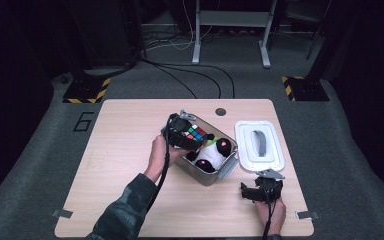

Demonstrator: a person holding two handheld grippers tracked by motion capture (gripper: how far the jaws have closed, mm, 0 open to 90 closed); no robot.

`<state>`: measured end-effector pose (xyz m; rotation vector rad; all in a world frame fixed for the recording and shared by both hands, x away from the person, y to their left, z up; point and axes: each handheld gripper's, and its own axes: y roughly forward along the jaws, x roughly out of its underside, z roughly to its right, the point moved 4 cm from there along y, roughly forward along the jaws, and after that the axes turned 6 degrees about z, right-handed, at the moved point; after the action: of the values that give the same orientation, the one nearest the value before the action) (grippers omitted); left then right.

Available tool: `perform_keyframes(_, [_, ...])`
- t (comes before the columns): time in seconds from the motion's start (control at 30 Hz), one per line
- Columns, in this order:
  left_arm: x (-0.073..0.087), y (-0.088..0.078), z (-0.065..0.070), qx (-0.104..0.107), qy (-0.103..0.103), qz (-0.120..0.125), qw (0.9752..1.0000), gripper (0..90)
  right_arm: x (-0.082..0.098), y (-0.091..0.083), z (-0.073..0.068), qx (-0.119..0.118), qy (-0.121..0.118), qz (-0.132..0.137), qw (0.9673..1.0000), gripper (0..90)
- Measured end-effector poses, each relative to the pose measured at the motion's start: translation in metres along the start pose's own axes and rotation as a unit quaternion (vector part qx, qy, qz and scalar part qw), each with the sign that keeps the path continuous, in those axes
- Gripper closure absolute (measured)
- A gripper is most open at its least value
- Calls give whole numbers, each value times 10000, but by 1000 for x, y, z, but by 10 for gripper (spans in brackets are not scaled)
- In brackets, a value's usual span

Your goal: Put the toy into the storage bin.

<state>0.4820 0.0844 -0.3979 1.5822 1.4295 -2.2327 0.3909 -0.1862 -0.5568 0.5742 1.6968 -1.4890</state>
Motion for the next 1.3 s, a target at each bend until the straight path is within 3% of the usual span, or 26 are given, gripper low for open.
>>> perform_keyframes(0.4, [6,26,2,-89,6,-477,9988,345,0,0,-1,8,9,11,10000,37])
perform_keyframes(0.73, [9,38,2,-88,82,-905,9958,346,0,0,0,8,-19,1,10000,37])
perform_keyframes(1.03, [11,47,2,-71,90,-1080,9941,347,0,0,-1,16,-29,16,10000,38])
perform_keyframes(1.3, [14,51,1,-58,62,-1073,9942,348,0,0,-1,19,-27,12,10000,39])
